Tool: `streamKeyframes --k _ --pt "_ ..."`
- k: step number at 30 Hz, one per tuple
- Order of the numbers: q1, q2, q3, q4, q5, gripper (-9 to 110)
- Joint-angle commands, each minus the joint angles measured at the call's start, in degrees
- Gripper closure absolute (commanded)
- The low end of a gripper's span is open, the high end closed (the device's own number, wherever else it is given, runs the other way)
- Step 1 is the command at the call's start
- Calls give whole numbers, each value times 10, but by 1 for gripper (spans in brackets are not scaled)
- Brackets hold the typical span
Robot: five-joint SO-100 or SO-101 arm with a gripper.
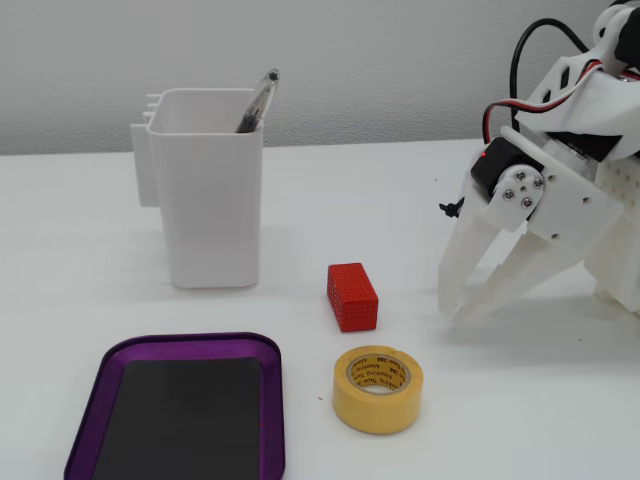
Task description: Pick up the yellow tape and place it in the box.
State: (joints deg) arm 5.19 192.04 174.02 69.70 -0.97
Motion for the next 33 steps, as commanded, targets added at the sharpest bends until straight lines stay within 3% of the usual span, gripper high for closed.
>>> streamKeyframes --k 1,6,11,17,22,30,33 --pt "11 38 -91 -29 -193 102" --pt "11 43 -84 -36 -143 101" --pt "10 47 -43 -63 -68 93" --pt "9 40 -40 -69 -70 97" --pt "10 12 -153 -48 -115 97" --pt "-1 -335 -398 3 -157 94" --pt "-54 -468 -499 35 -158 93"
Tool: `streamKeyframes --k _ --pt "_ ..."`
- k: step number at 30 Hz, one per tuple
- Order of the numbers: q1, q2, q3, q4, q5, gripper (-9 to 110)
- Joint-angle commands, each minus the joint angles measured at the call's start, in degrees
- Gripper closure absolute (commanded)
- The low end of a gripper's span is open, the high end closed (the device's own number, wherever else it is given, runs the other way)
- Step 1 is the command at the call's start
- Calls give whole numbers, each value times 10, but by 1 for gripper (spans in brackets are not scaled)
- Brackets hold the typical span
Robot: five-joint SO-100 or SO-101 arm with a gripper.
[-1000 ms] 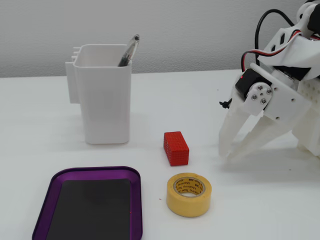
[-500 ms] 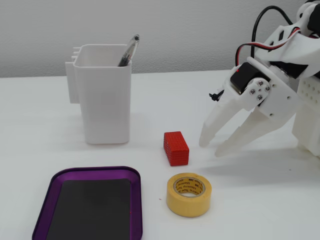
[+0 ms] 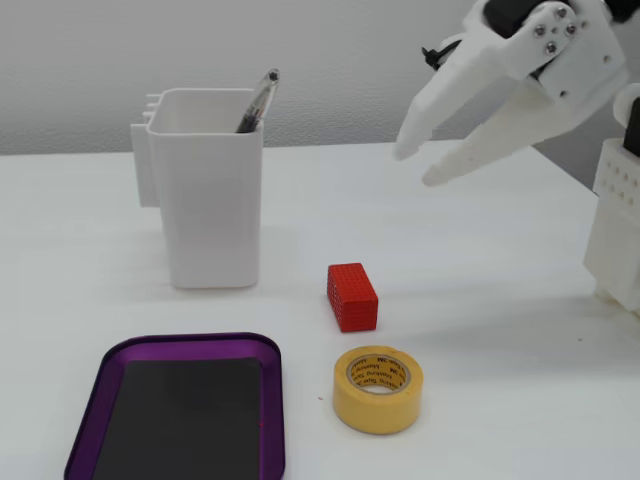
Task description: Pick up the yellow tape and place it in the box.
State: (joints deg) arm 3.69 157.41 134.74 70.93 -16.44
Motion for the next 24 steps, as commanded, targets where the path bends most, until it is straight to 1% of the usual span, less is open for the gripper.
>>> streamKeyframes --k 1,5,8,11,16,24 --pt "-63 -160 -134 35 -2 92" --pt "-142 -294 -224 52 5 87" --pt "-155 -373 -278 49 30 86" --pt "-156 -442 -318 53 33 86" --pt "-155 -509 -323 49 28 86" --pt "-151 -511 -254 23 25 86"
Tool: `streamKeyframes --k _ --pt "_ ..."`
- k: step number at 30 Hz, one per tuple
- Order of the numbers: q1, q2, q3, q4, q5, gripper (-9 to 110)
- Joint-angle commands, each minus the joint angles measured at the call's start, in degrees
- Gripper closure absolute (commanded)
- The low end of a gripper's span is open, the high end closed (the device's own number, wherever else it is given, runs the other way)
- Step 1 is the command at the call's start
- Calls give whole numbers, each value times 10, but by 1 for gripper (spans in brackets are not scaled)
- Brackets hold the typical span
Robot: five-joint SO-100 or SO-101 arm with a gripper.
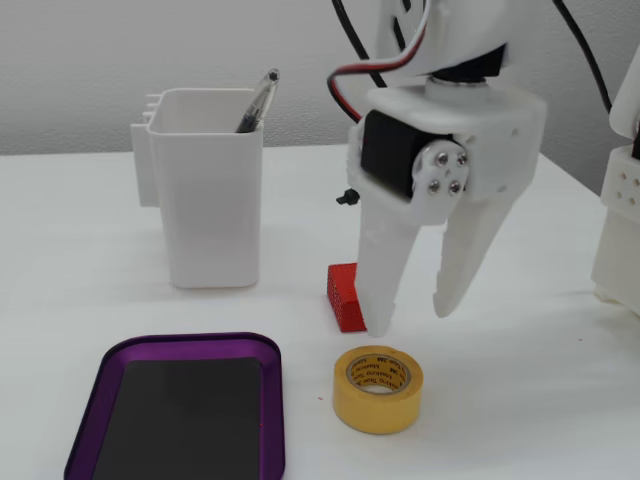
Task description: Pick up the yellow tape and place it in the box.
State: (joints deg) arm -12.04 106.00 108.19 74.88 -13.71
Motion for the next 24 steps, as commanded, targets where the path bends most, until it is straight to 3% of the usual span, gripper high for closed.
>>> streamKeyframes --k 1,16,21,24 --pt "6 4 25 -26 -2 86" --pt "9 -5 151 -169 -1 86" --pt "8 -5 147 -176 5 103" --pt "7 5 136 -174 6 102"
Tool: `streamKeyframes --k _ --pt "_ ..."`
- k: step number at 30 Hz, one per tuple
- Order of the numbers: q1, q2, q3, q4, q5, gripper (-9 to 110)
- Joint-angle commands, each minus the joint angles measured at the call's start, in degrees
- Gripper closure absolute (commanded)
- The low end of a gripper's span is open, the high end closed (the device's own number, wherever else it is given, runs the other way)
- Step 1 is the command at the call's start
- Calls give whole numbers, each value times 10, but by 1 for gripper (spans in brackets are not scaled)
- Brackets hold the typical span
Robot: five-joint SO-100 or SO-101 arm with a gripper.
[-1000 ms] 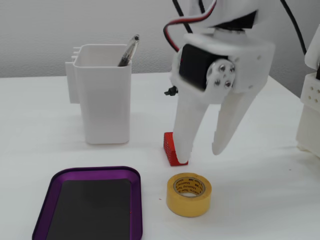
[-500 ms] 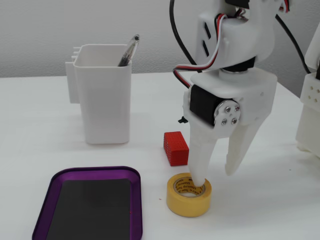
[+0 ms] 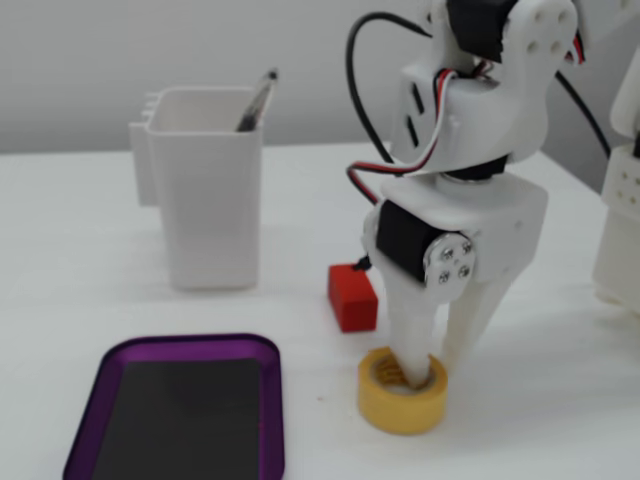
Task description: Pick up the yellow tape and place it in the box.
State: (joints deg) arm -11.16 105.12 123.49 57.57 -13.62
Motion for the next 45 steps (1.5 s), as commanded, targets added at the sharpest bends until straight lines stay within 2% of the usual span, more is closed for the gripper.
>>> streamKeyframes --k 1,6,13,19,26,34,38,45 --pt "-4 16 -36 0 5 102" --pt "-1 25 -193 26 1 102" --pt "3 -34 -348 -6 -1 102" --pt "66 -175 -397 -13 -1 102" --pt "74 -272 -422 -28 -1 102" --pt "73 -285 -416 -22 -1 102" --pt "76 -279 -417 -19 -1 95" --pt "89 -254 -485 86 4 88"
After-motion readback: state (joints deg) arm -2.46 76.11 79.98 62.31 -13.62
